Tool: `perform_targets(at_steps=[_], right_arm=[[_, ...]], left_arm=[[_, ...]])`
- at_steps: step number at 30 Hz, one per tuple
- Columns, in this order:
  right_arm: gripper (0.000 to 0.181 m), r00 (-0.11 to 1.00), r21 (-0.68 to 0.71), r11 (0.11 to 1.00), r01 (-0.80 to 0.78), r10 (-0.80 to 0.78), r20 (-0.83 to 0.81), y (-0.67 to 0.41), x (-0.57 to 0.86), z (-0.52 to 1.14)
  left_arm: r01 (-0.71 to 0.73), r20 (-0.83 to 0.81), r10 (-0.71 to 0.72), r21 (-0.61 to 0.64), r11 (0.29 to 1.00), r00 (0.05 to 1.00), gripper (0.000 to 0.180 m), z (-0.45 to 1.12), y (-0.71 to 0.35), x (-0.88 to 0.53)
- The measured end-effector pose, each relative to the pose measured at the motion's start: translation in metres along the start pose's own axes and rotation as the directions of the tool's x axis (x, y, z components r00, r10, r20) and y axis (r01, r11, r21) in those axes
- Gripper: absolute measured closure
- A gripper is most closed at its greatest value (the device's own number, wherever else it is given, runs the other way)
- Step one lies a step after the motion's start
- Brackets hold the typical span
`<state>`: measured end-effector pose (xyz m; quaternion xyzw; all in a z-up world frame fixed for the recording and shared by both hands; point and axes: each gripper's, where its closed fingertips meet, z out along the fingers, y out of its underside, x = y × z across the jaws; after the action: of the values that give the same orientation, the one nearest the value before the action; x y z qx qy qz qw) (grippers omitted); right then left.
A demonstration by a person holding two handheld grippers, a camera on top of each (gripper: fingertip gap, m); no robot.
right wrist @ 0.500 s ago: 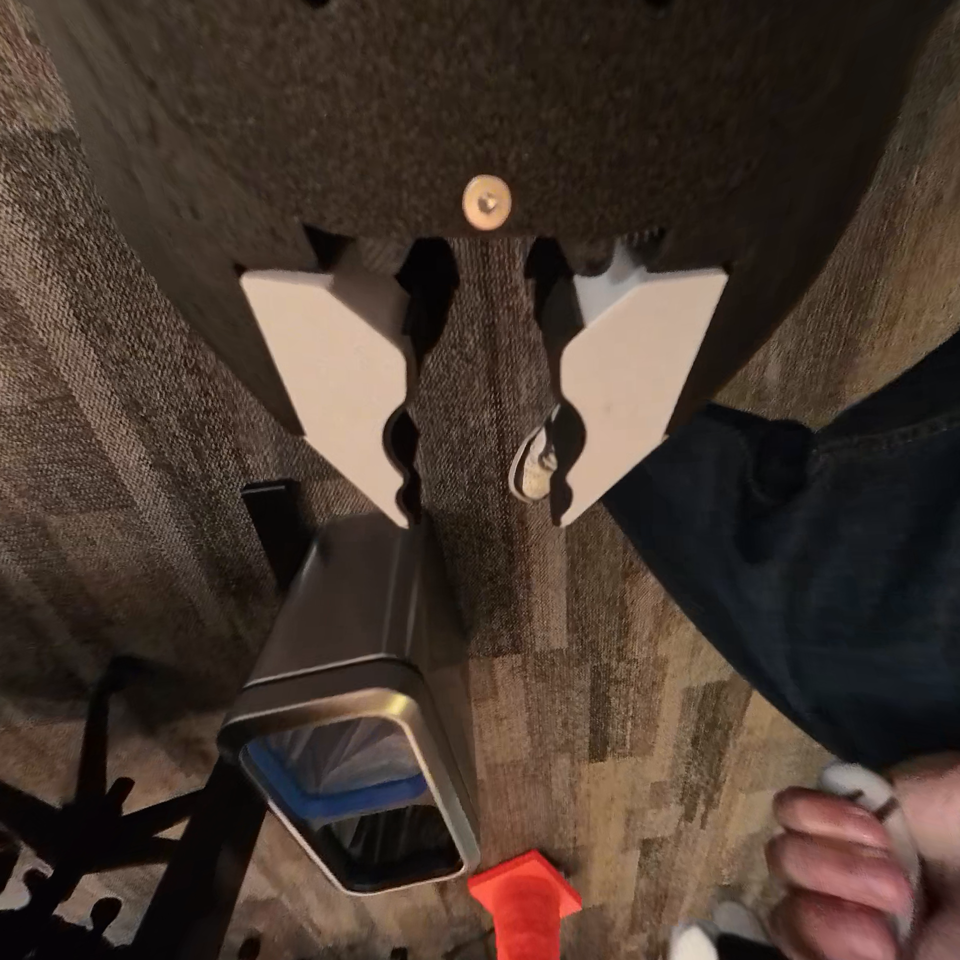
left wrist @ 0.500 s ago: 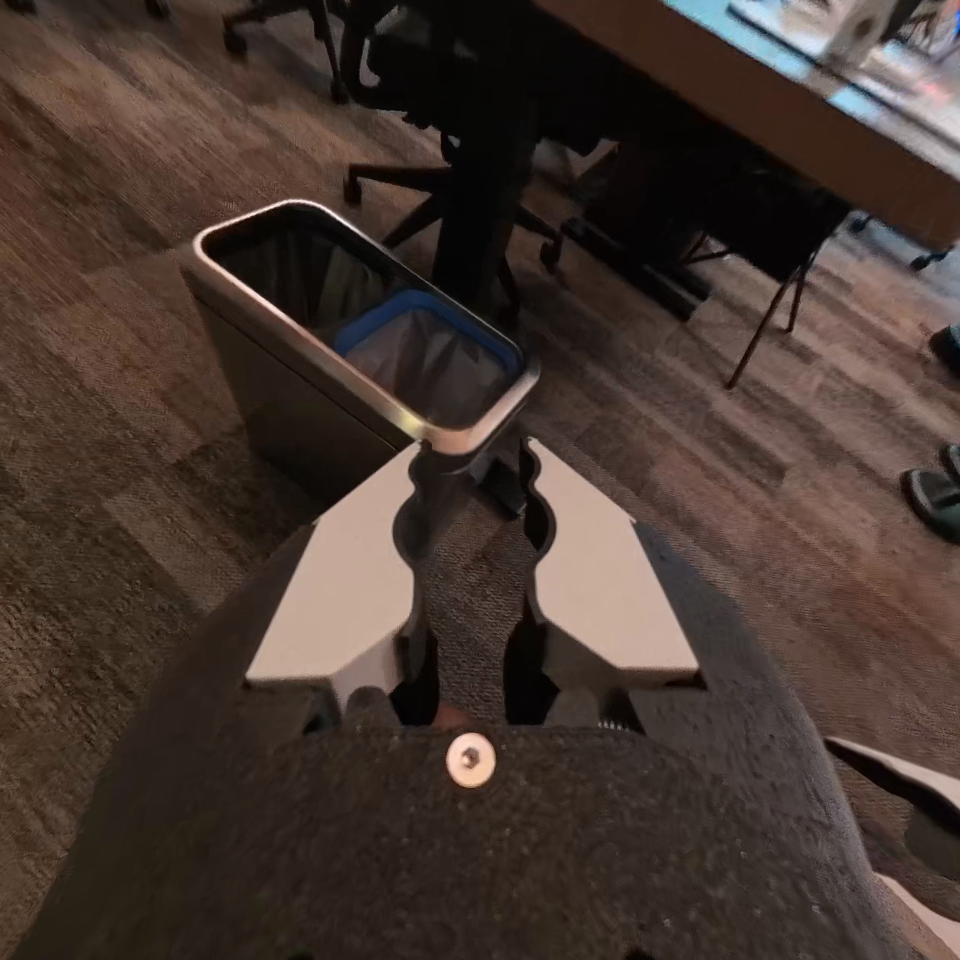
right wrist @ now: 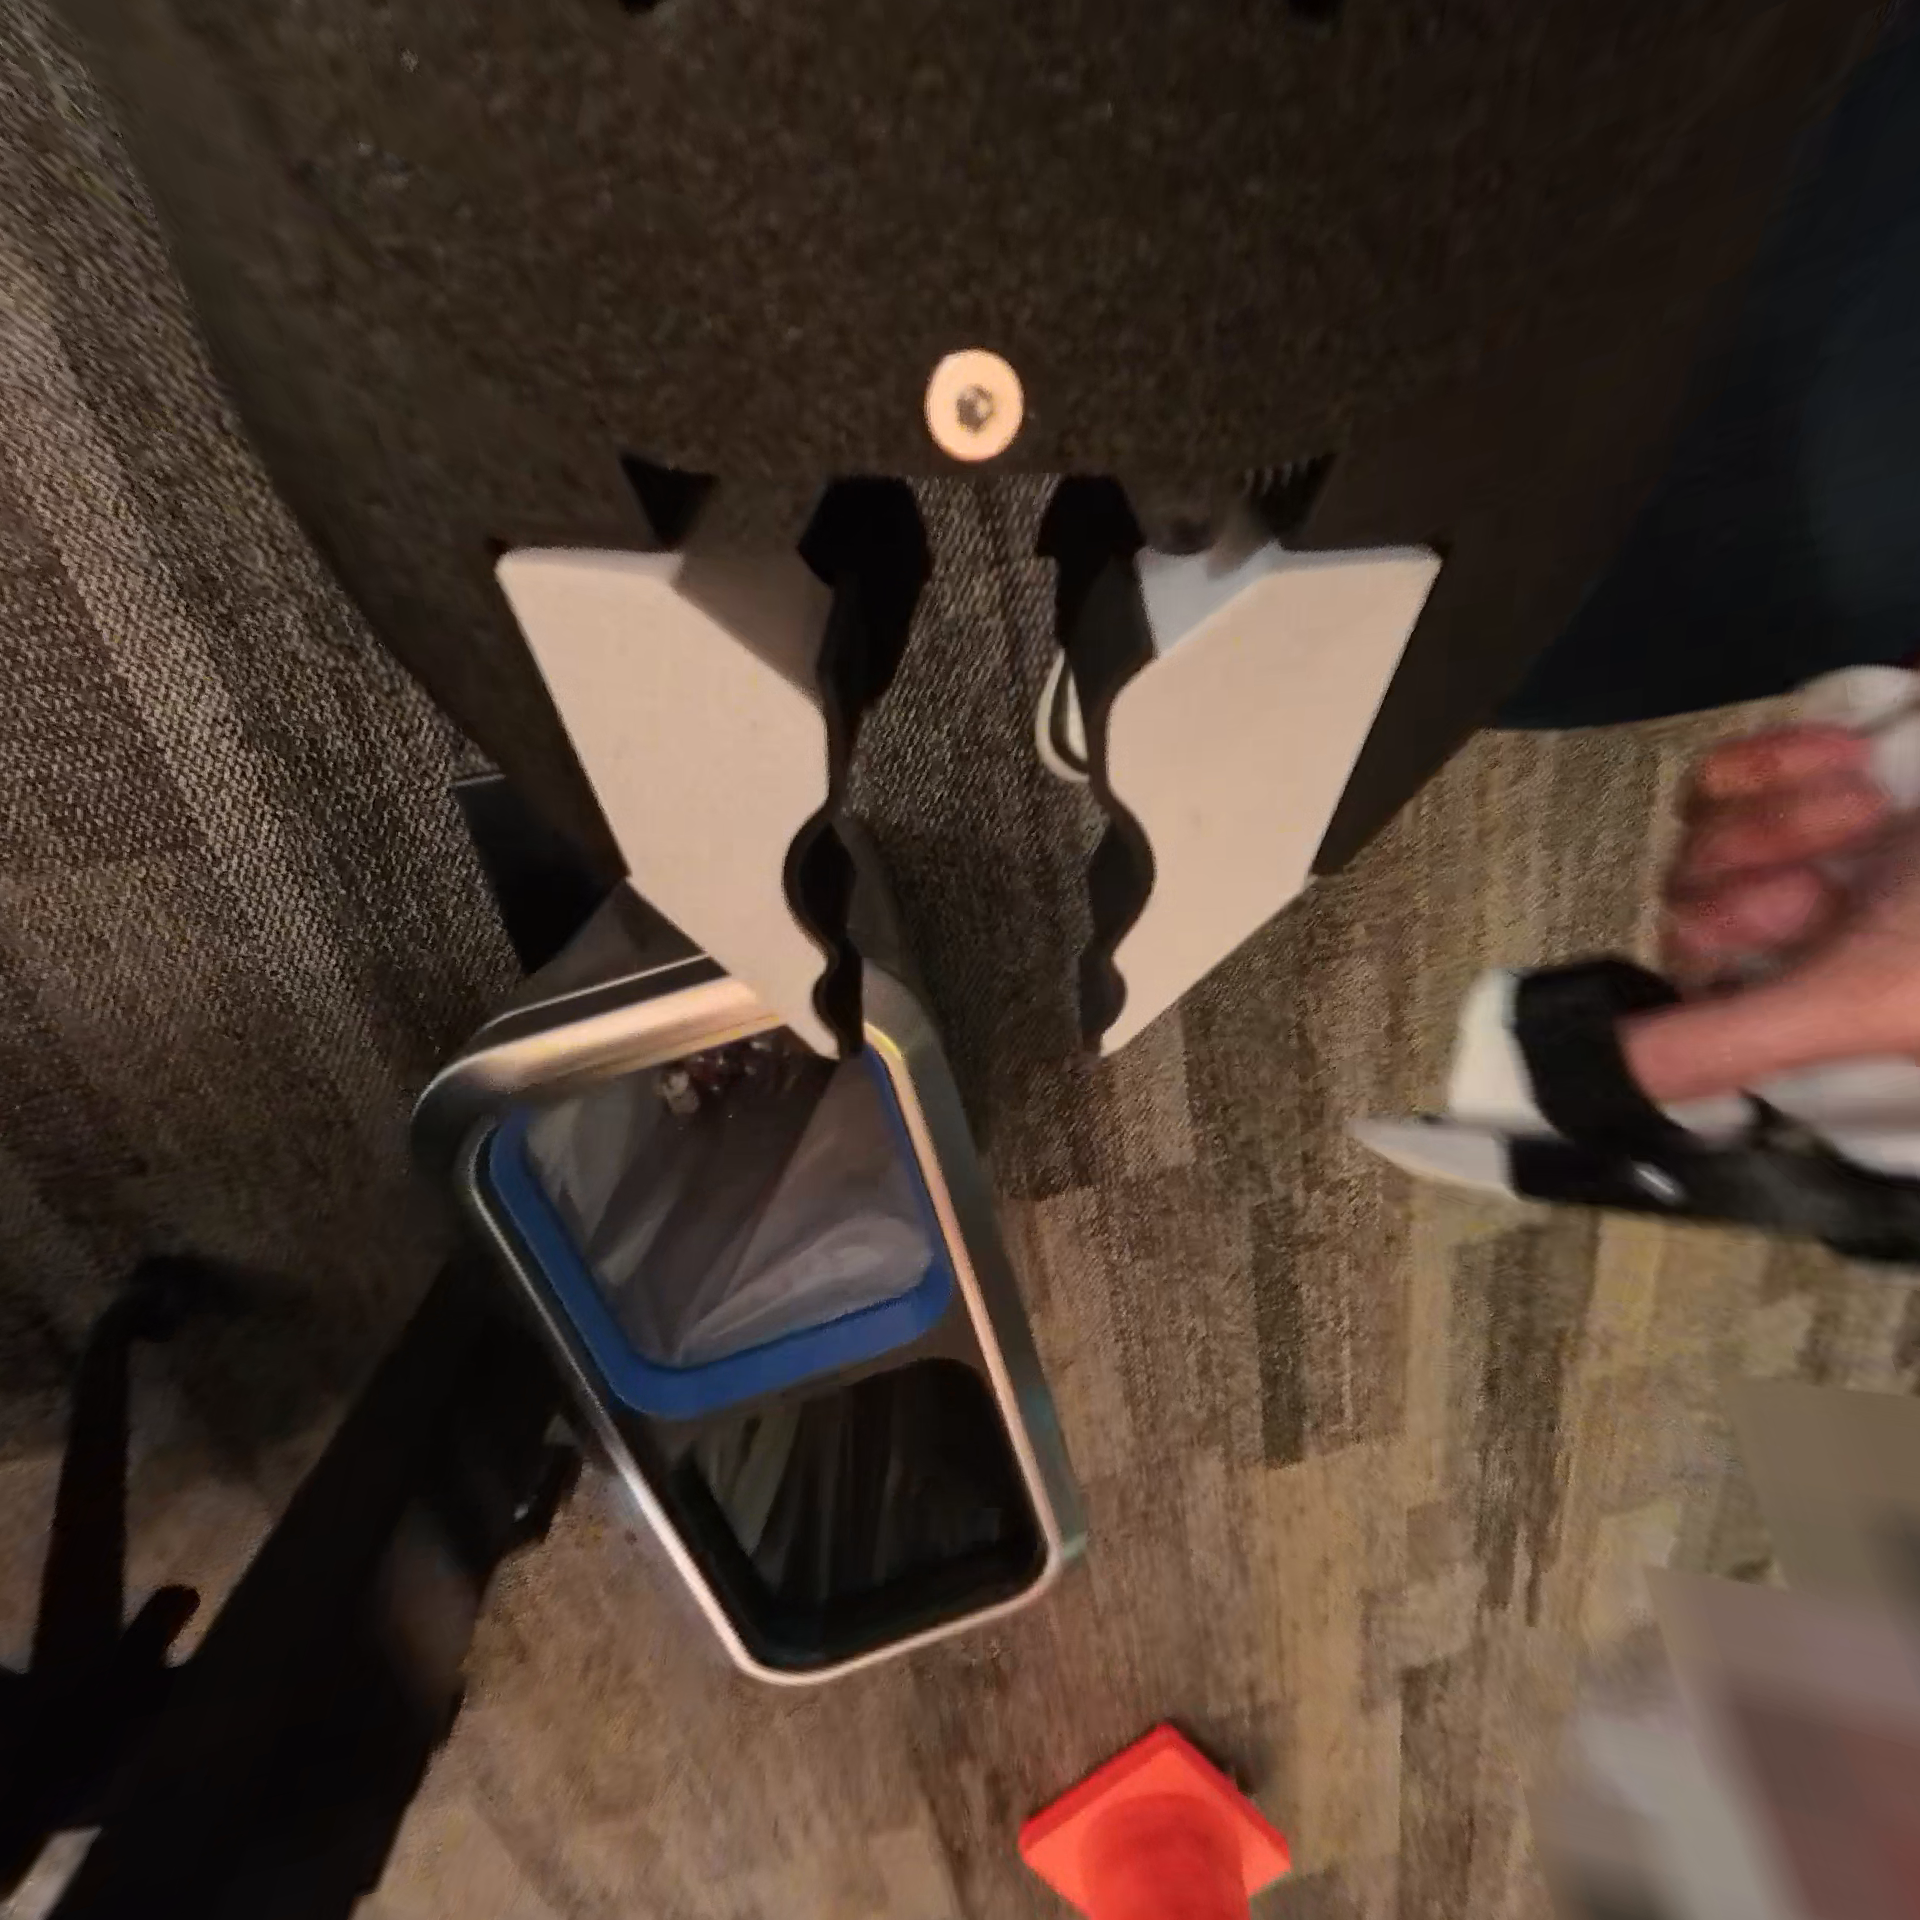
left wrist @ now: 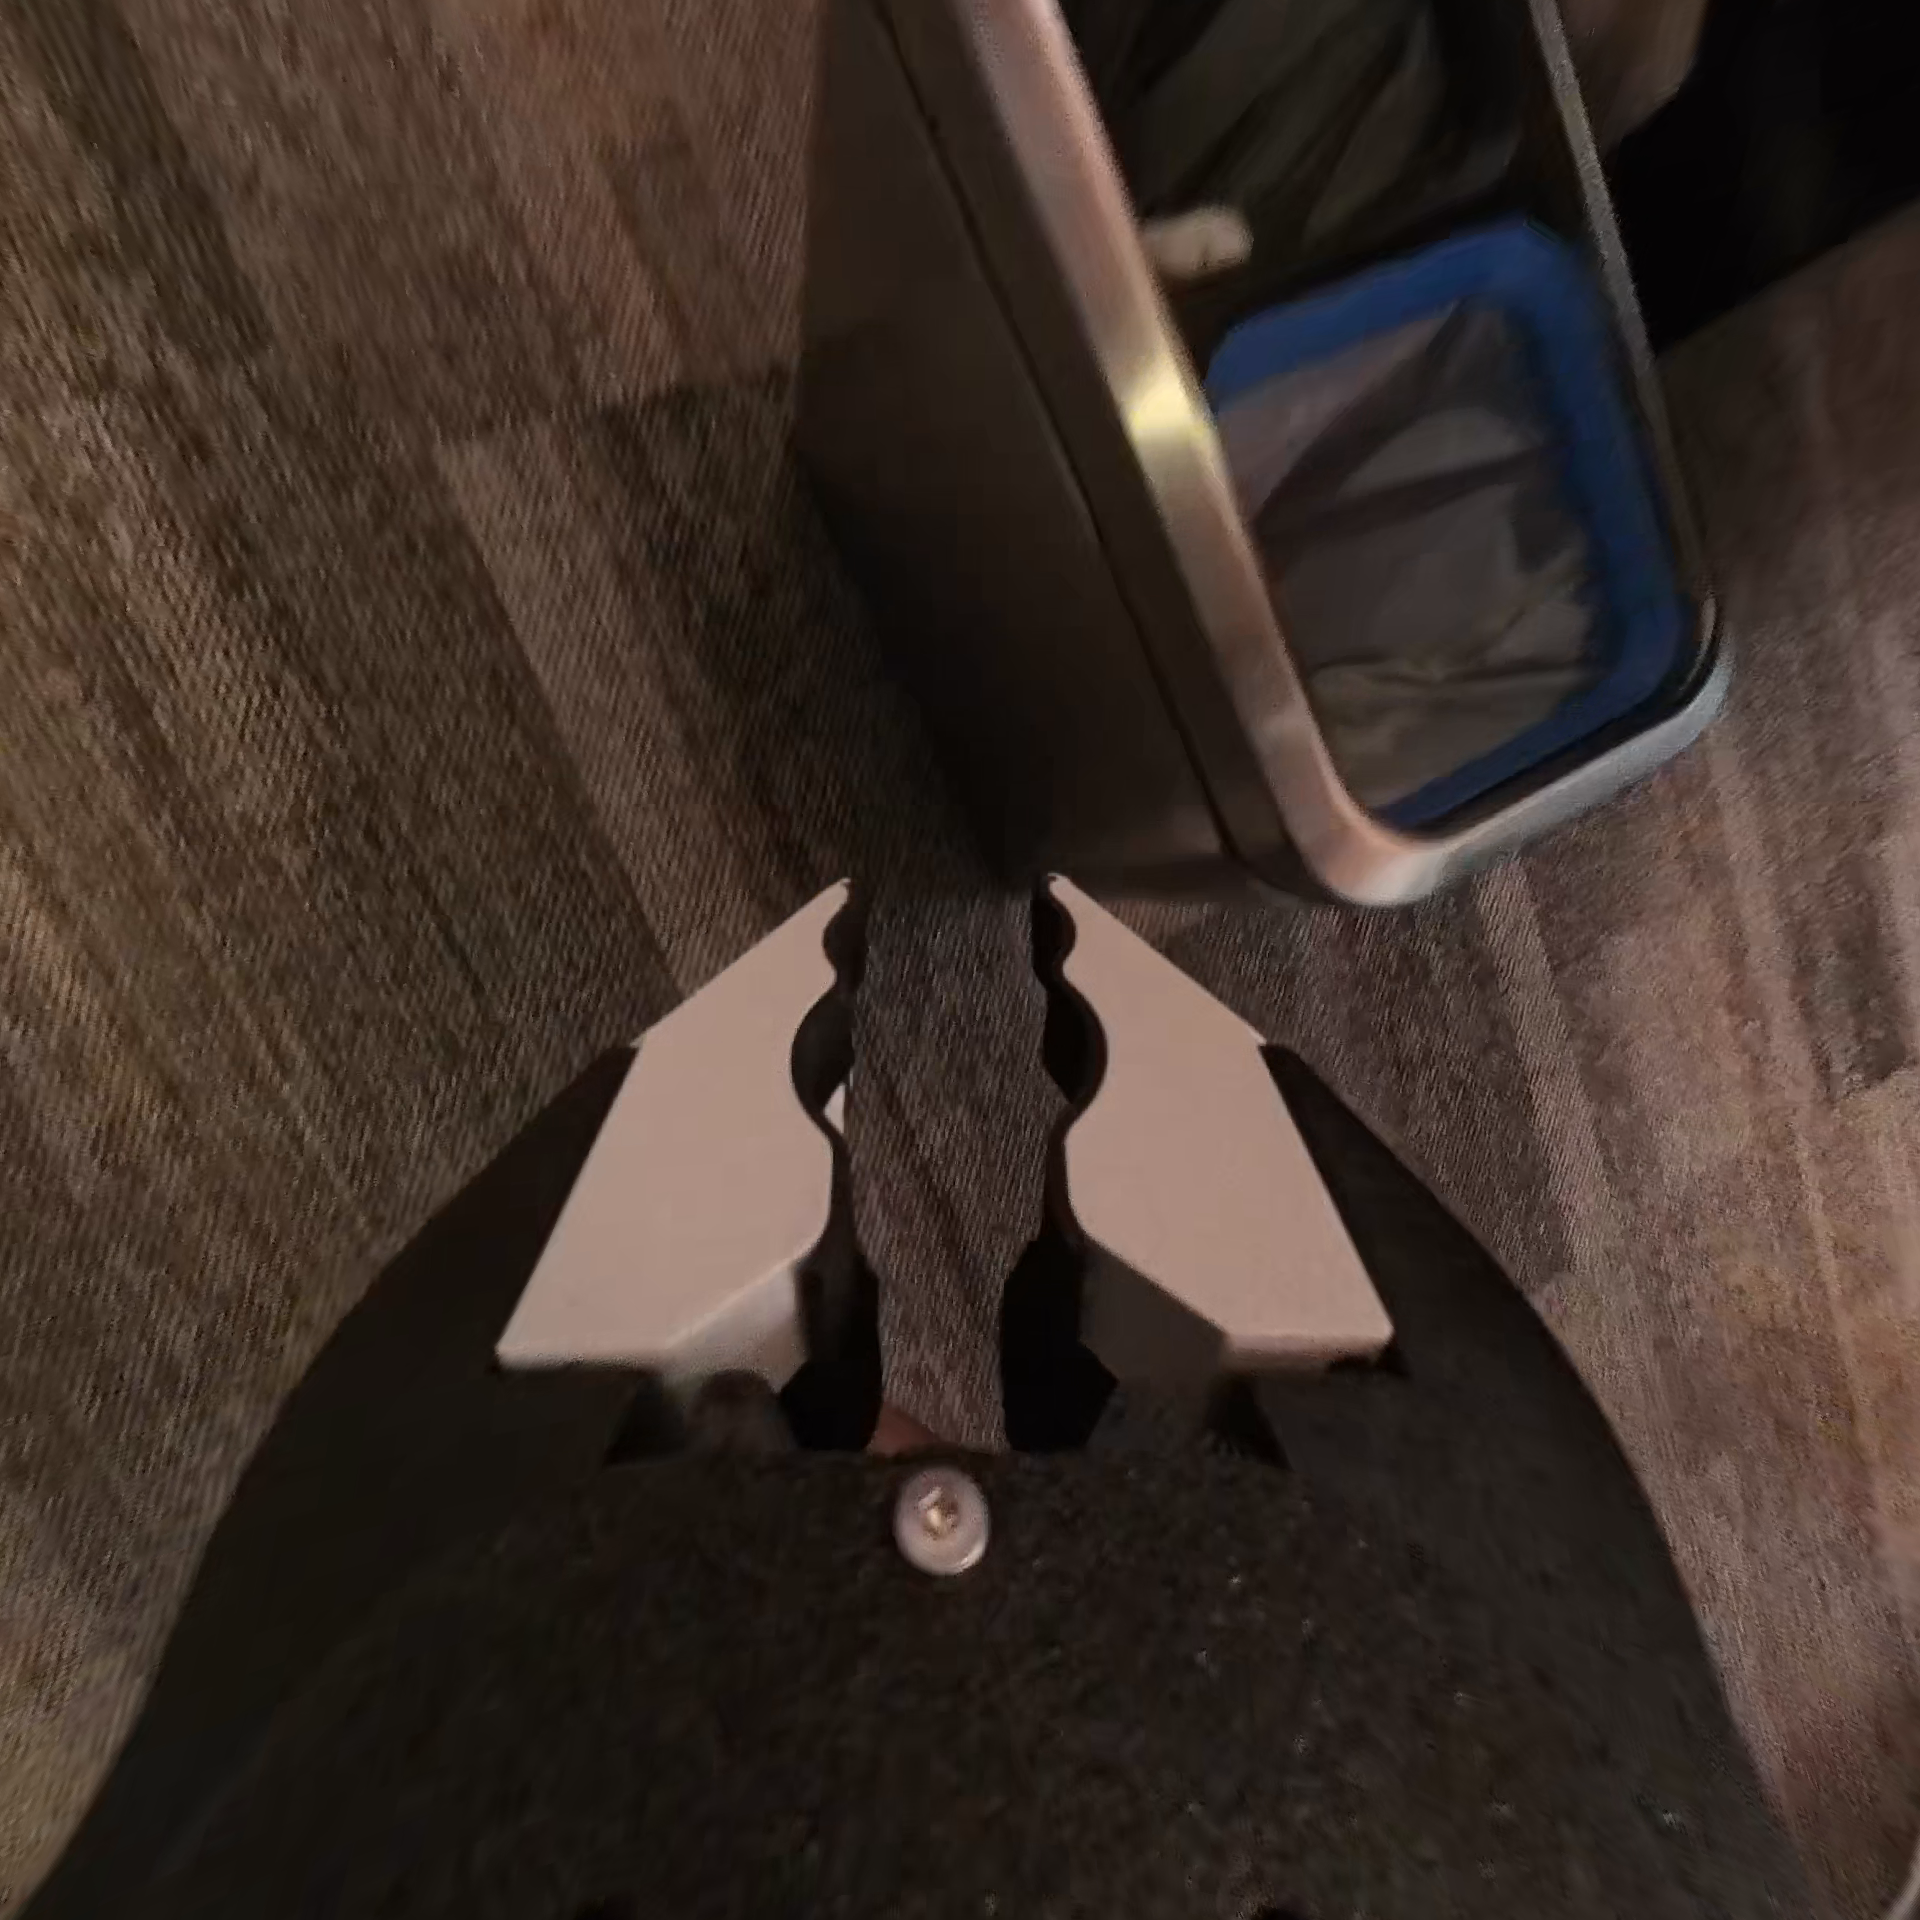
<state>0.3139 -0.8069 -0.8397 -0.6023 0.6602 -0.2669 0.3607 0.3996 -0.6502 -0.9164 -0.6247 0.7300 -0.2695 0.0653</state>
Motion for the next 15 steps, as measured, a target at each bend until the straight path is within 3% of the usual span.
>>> perform_targets(at_steps=[6,9,15], right_arm=[[0.143,0.998,-0.094,0.994,0.061,-0.06,0.016,-0.076,-0.011,-0.101],[0.142,0.999,-0.106,0.993,0.042,-0.042,-0.002,-0.11,0.003,-0.159],[0.142,0.996,-0.069,0.997,0.04,-0.045,-0.071,-0.179,0.054,-0.265]], left_arm=[[-0.092,0.011,0.094,-0.086,0.992,0.996,0.151,-0.052,0.022,-0.004],[-0.167,0.026,0.171,-0.097,0.981,0.985,0.153,-0.099,-0.01,-0.016],[-0.191,-0.019,0.19,-0.066,0.979,0.982,0.154,-0.209,-0.106,-0.007]])
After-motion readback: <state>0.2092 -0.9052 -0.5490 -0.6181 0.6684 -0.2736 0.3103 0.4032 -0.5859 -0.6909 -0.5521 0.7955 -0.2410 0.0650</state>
